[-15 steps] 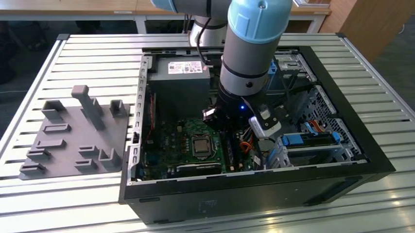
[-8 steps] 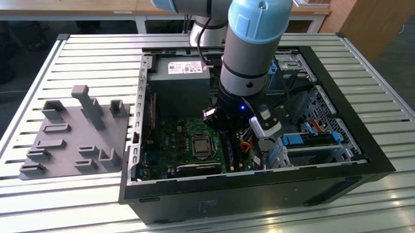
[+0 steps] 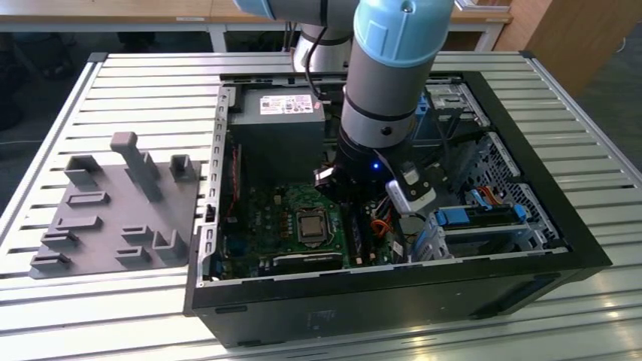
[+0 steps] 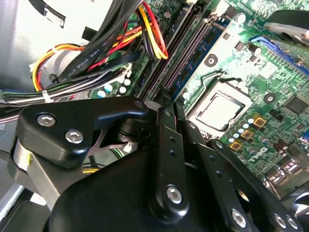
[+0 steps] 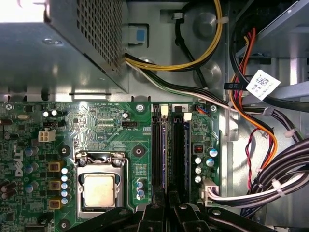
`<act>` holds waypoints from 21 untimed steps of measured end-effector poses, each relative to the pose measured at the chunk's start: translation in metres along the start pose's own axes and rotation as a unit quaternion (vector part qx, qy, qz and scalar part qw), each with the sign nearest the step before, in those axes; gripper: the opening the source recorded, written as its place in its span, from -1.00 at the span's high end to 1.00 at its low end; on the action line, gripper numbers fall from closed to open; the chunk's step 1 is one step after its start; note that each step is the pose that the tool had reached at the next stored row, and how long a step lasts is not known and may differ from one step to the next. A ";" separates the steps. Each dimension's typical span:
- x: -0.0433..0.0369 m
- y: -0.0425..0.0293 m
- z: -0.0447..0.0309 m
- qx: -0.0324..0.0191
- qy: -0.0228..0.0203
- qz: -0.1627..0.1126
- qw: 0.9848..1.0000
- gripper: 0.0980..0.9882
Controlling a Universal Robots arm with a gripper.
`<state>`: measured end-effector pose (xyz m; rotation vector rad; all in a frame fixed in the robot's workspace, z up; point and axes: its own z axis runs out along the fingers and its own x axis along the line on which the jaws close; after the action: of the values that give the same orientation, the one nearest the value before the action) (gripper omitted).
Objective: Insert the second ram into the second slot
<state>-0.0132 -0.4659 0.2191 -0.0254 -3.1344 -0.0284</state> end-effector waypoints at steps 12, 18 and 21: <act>-0.0010 0.0026 0.0024 0.000 0.000 0.003 1.000 0.90; 0.0008 0.0019 0.0027 0.000 0.000 0.002 1.000 0.90; 0.0010 0.0018 0.0029 0.000 0.000 0.000 1.000 0.90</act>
<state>-0.0142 -0.4640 0.2163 -0.0262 -3.1343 -0.0280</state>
